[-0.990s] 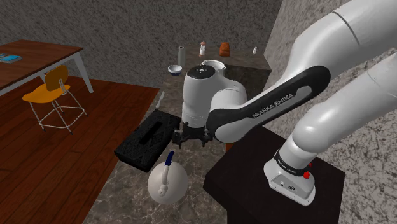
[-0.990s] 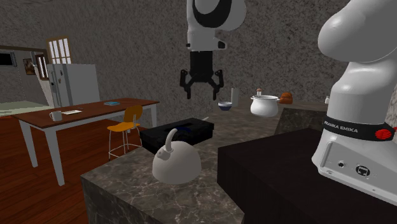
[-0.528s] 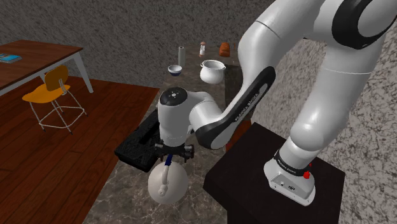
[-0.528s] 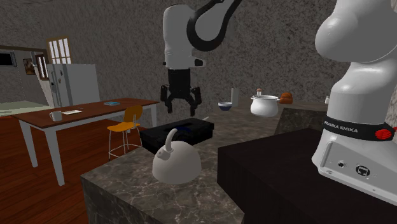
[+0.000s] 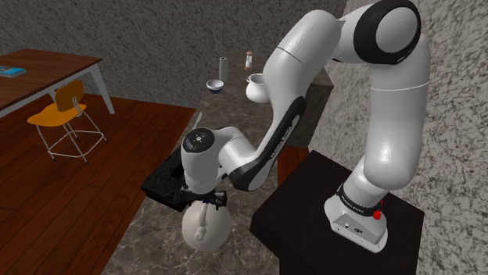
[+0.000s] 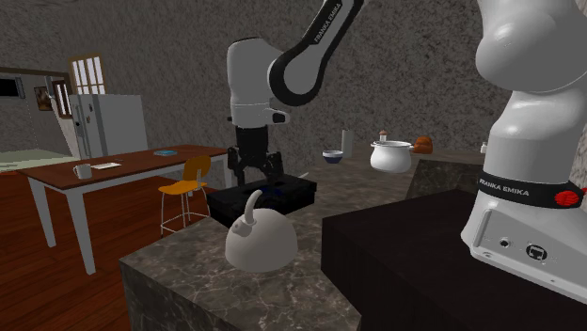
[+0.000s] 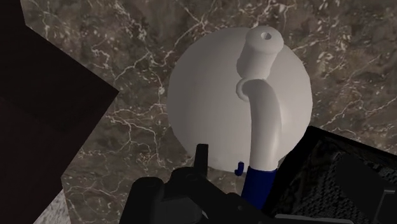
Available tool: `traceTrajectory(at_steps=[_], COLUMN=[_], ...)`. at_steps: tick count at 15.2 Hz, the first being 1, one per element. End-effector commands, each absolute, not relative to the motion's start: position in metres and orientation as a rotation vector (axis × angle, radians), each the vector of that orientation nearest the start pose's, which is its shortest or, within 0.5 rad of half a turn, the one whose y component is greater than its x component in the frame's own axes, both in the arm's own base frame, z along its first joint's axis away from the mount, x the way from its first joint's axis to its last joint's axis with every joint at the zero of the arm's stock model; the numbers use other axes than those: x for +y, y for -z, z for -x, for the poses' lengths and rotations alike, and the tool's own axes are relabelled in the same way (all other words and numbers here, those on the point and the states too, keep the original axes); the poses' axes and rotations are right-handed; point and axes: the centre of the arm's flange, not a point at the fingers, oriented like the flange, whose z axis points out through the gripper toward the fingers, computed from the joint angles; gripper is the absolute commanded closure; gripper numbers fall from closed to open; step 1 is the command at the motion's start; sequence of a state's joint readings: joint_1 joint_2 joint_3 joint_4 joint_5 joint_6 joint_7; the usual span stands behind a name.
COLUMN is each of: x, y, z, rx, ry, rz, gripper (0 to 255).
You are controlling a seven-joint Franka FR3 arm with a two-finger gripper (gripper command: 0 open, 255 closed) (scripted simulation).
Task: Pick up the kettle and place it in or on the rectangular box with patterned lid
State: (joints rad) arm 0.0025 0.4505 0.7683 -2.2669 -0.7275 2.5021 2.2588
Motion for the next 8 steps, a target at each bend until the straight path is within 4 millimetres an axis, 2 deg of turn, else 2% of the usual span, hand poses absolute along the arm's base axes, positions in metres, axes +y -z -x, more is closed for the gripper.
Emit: traceTrajectory(at_steps=[1,2,8], x=[0.379,0.3786,0.3786], y=[-0.1983,-0.19,-0.19], z=[-0.3669,-0.3677,-0.3677], rx=[1.414,1.414,1.414], ry=[0.166,0.166,0.166], rz=[2.812,2.812,2.812], gripper=[0,0,0])
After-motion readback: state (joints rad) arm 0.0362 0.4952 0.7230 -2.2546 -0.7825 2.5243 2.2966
